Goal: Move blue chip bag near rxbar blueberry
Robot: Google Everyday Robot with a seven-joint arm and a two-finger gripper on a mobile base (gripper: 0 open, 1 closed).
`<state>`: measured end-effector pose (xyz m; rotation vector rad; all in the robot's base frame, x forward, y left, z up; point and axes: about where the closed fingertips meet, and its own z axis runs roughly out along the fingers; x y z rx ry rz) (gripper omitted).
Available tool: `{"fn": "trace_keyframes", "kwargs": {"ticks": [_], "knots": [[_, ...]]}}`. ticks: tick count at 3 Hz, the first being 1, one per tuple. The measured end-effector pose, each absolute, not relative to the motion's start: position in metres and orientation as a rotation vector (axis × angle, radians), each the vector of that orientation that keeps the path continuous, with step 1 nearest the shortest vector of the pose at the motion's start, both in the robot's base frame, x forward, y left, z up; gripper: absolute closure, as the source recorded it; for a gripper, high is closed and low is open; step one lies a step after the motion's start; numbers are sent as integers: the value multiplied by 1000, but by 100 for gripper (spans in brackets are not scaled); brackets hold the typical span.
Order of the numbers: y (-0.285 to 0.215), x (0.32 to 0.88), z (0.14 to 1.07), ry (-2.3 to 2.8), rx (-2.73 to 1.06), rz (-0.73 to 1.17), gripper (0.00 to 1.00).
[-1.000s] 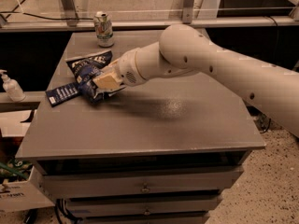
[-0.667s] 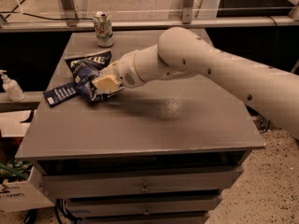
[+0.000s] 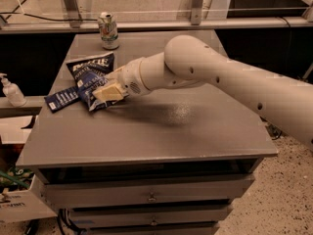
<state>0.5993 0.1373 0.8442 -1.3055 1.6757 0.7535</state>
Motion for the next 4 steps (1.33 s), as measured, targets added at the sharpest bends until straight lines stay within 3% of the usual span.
{"fn": "trace_keyframes", "kwargs": {"ticks": [1,3,4], "knots": [[139,597,844,1654,-1291,766,0],[129,593,884,1579,-1263,742,0],[101,596,907,1561,-1280,666,0]]}}
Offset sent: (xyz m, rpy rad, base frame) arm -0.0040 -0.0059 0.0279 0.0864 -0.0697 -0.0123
